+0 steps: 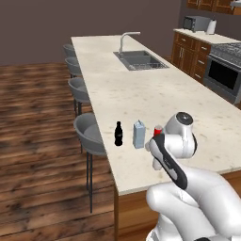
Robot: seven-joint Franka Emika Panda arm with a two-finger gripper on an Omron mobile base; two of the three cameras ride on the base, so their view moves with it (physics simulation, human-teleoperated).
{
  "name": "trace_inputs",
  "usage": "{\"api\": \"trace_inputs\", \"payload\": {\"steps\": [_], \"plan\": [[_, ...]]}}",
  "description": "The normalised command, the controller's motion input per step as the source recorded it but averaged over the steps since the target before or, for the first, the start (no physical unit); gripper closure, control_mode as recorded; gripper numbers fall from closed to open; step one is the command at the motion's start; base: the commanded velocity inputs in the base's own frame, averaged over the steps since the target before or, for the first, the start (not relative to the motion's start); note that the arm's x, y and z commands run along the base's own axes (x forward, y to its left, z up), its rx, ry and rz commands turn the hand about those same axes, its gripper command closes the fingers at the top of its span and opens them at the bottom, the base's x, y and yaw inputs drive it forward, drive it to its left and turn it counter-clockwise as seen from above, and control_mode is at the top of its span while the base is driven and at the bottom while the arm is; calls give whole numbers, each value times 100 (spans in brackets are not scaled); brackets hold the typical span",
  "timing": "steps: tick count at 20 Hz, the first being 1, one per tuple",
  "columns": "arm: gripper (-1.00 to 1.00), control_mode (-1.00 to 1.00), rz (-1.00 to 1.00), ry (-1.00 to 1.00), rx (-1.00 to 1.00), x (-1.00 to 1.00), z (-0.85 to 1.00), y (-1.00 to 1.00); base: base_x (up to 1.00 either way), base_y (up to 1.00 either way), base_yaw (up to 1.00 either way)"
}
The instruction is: Move the drinks to the dining counter.
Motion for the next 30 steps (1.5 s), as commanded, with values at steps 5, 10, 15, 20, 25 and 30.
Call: {"api": "trace_inputs", "payload": {"steps": [5,10,15,20,25,30], "plan": [[100,-100,0,0,0,21,0,0,0,0,0],[100,-100,0,-1,0,30,-2,0,0,0,0],[100,-100,0,0,0,17,-20,0,0,0,0],[100,-100,0,0,0,11,-30,0,0,0,0],[100,-100,0,0,0,6,-40,3,0,0,0],[100,-100,0,-1,0,0,-4,0,0,0,0]]}}
